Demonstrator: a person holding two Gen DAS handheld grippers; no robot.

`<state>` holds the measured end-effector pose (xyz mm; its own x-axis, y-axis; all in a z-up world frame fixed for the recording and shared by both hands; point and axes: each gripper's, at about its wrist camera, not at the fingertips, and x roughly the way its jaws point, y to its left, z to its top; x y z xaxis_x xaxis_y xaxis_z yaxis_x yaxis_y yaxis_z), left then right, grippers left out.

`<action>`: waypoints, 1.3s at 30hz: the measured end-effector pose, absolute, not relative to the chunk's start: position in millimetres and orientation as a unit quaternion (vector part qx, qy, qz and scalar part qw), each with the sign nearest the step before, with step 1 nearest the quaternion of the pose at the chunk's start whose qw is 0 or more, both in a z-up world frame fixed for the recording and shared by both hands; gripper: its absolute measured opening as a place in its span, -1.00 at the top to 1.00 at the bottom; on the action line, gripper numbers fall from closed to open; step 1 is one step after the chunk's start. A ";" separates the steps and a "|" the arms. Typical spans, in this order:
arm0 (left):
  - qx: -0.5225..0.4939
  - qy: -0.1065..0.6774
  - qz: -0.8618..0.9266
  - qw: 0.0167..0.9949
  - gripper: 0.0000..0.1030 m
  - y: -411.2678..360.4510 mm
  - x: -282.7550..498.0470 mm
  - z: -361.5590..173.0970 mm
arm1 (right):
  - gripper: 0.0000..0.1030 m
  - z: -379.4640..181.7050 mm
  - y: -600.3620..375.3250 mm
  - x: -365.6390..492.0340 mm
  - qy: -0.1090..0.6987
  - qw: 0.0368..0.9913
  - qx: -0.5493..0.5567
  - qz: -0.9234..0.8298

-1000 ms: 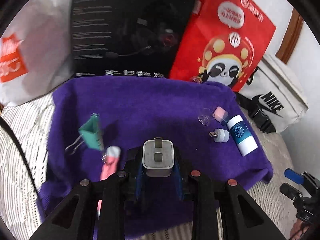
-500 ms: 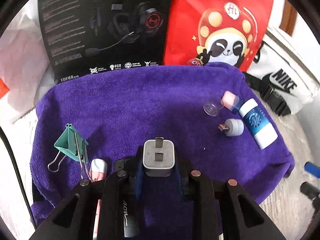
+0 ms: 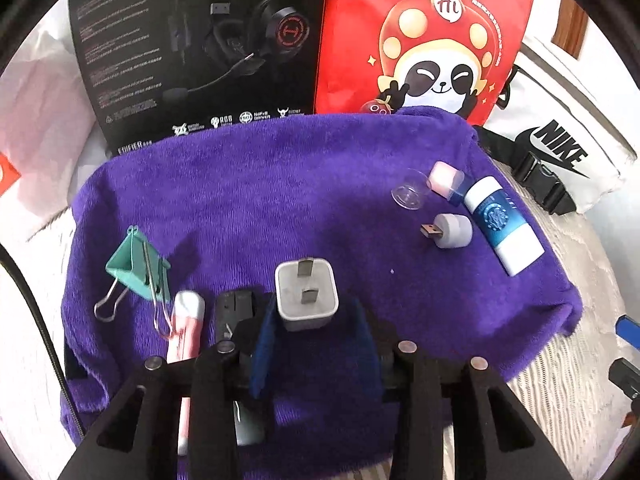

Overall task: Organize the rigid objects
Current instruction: 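Lower the white plug charger onto the towel and open the left tool, then grasp the white tape roll on the bed with the left tool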

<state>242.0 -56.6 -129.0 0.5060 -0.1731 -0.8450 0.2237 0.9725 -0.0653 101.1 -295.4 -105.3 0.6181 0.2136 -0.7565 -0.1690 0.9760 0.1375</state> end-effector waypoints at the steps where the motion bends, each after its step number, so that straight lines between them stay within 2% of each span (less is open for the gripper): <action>1: 0.022 0.487 -0.115 0.866 0.29 -55.3 239.9 -127.6 | -0.03 -104.5 -295.9 99.5 0.423 0.900 0.028 0.106; 11: 0.007 0.458 -0.155 0.875 0.29 -41.9 169.8 -95.5 | -0.03 -102.3 -290.9 81.9 0.418 0.902 0.035 0.103; 21: 0.029 0.444 -0.213 0.870 0.29 -48.7 93.7 -103.3 | -0.03 -105.5 -286.4 61.6 0.415 0.904 0.042 0.096; 26: 0.050 0.448 -0.206 0.869 0.32 -51.9 85.3 -124.3 | -0.03 -111.3 -287.1 46.9 0.420 0.903 0.039 0.088; 28: 0.055 0.449 -0.207 0.867 0.45 -52.0 83.4 -130.4 | -0.03 -114.3 -288.3 41.6 0.424 0.901 0.038 0.084; 39: 0.128 0.414 -0.185 0.882 0.48 -66.7 74.3 -141.2 | -0.03 -121.1 -287.4 31.2 0.433 0.897 0.033 0.079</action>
